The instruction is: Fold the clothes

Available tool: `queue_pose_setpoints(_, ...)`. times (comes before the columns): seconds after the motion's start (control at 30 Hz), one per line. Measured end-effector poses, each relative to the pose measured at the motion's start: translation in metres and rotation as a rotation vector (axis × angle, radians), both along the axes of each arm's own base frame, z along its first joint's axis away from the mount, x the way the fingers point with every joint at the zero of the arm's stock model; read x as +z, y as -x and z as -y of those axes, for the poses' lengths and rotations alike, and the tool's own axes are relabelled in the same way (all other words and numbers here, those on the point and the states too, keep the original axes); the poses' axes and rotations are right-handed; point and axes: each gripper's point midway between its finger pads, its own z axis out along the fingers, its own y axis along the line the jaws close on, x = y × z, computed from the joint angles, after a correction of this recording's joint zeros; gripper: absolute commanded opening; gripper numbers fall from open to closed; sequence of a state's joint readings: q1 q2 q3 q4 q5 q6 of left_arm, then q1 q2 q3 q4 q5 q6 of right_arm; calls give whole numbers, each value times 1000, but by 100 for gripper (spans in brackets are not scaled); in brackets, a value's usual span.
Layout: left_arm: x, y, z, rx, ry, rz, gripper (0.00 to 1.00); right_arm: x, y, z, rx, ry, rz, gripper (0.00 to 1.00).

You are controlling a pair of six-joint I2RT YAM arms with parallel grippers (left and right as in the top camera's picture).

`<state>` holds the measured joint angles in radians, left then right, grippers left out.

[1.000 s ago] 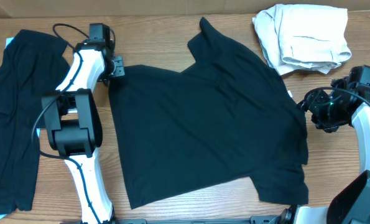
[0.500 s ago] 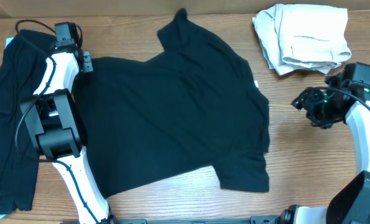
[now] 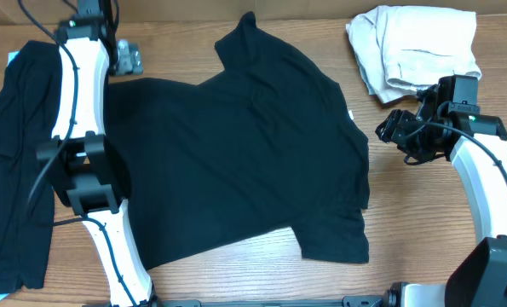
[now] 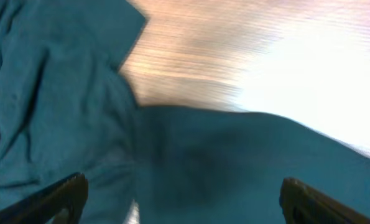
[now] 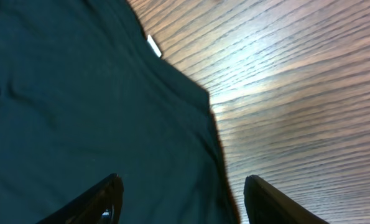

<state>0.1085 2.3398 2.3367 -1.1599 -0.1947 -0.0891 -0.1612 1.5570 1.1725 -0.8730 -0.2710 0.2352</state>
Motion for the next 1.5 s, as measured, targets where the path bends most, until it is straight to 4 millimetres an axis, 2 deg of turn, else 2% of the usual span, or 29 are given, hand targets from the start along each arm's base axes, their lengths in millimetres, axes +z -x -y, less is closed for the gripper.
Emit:
queue_pose_setpoints(0.1, 30, 5, 30, -36, 98, 18, 100, -1, -1, 1, 0, 23, -2, 66)
queue_pose_setpoints(0.2, 52, 7, 63, -91, 182, 43, 100, -6, -4, -4, 9, 56, -7, 66)
queue_pose_setpoints(0.37, 61, 16, 116, -180, 247, 23, 100, -28, -10, -14, -7, 90, -37, 66)
queue_pose_setpoints(0.5, 62, 23, 147, -235, 253, -2, 100, -66, 3, -21, -20, 90, -135, 64)
queue_pose_setpoints(0.57, 61, 25, 156, -252, 252, -11, 100, -85, 10, -24, -25, 89, -186, 61)
queue_pose_setpoints(0.7, 61, 27, 159, -257, 249, -15, 100, -106, 19, -29, -35, 84, -251, 48)
queue_pose_setpoints(0.8, 60, 27, 159, -256, 249, -19, 100, -111, 25, -29, -48, 87, -283, 25)
queue_pose_setpoints(0.83, 60, 27, 159, -257, 248, -19, 100, -112, 27, -28, -56, 89, -292, 12)
queue_pose_setpoints(0.87, 60, 27, 159, -257, 248, -19, 100, -112, 29, -28, -64, 90, -303, 5)
queue_pose_setpoints(1.0, 60, 27, 158, -256, 245, -19, 100, -114, 46, -24, -113, 101, -379, 4)
queue_pose_setpoints(1.33, 59, 29, 157, -253, 239, -27, 100, -110, 111, -17, -263, 142, -661, 4)
queue_pose_setpoints(1.5, 59, 29, 156, -249, 231, -29, 100, -118, 142, -18, -363, 148, -765, 4)
